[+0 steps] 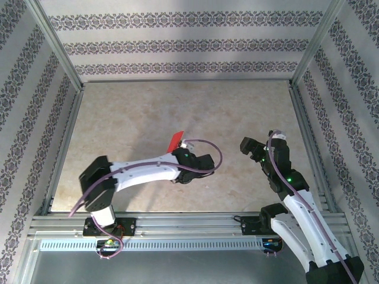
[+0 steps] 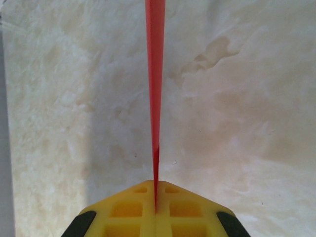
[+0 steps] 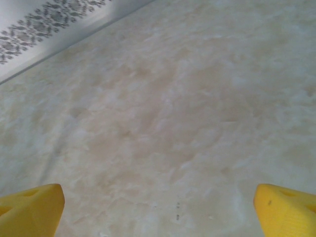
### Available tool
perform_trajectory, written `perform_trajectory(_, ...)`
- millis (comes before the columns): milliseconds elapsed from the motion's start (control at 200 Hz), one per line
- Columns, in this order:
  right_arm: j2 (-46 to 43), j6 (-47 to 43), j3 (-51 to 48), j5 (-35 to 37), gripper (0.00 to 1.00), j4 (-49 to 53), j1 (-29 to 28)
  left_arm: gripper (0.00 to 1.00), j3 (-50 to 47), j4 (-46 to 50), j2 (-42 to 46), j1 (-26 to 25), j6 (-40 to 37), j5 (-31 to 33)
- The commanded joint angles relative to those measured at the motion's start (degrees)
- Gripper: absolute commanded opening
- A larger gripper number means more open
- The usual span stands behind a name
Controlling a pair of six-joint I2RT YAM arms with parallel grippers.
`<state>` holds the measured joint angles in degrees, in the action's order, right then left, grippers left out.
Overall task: Fold a paper plane with a square sheet of paper (fold left side to right side)
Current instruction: Turn over the paper at the bottom-center of the table.
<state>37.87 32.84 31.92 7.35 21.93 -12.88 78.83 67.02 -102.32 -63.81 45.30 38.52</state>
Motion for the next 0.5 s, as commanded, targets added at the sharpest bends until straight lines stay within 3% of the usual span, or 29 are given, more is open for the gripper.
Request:
perform_trajectory(0, -0.11, 0.64, -0.45, 2.54, 0.98, 1.33, 0.51, 0.00, 2.73, 7.59, -5.46, -0.88, 6.51, 2.14)
perform_trajectory(160, -0.59, 0.76, -0.28, 4.99, 0.98, 3.12, 0.76, 0.00, 4.44, 3.83, -10.62, -0.31, 6.56, -2.96)
perform_trajectory(495, -1.00, -0.76, 0.17, 5.75, 0.98, 4.52, 0.93, 0.00, 3.35, -10.57, -11.94, 1.91, 4.54, -16.35)
